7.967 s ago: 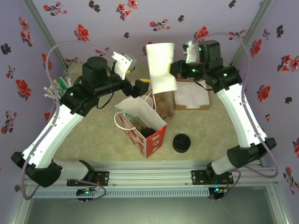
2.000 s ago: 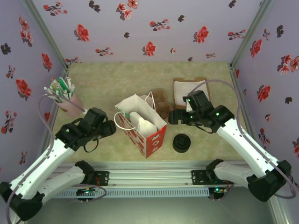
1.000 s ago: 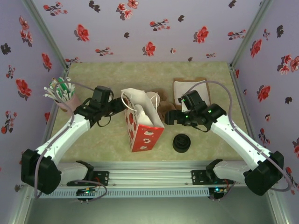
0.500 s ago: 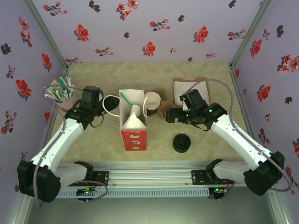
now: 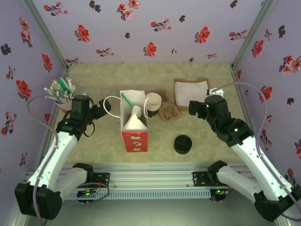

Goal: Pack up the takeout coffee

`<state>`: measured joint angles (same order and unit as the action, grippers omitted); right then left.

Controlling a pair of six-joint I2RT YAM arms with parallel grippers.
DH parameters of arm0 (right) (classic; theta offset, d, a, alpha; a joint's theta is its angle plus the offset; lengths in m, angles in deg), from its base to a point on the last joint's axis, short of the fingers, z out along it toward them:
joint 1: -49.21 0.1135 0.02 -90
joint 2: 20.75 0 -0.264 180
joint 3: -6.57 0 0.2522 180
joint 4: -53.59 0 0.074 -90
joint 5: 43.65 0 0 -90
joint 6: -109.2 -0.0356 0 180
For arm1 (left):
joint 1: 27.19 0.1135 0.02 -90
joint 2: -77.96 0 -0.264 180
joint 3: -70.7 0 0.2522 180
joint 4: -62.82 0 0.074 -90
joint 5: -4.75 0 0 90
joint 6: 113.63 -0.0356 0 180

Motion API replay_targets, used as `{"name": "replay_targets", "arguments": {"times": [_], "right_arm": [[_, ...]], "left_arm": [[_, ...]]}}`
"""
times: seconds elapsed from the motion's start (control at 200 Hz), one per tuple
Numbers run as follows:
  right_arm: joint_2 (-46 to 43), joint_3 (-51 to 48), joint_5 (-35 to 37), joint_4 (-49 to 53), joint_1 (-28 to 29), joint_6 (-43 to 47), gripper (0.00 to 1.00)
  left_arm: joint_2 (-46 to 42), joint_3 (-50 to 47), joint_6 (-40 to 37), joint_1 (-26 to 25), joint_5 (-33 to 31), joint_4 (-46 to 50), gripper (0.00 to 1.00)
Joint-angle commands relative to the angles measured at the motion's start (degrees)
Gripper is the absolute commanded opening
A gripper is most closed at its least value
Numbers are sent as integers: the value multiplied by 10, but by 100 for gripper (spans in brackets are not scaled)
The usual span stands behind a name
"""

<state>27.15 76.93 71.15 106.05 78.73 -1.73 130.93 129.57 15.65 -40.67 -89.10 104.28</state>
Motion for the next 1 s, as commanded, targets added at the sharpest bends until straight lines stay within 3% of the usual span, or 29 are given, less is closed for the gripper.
{"name": "replay_targets", "arguments": {"times": [0.0,0.09,0.22,0.485,0.625,0.83,0.995], "right_arm": [[-25,-71,99,-101,-28,67,99],[-52,-131,113,-175,-66,88,99],[-63,-209,104,-276,-130,86,99],[7,-314,108,-448,-206,55,99],[68,-350,115,-545,-222,57,99],[196,-365,104,-682,-234,71,99],[287,-354,71,-769,-237,112,99]], "left_arm": [[-23,-46,-40,5,-104,-47,99],[-34,-89,-75,5,-151,-112,99],[-33,-136,-164,5,-170,-207,99],[-19,-232,-368,9,-175,-392,99],[2,-266,-381,32,-168,-477,99],[113,-263,-344,78,-130,-578,99],[210,-268,-369,93,-122,-710,99]]}}
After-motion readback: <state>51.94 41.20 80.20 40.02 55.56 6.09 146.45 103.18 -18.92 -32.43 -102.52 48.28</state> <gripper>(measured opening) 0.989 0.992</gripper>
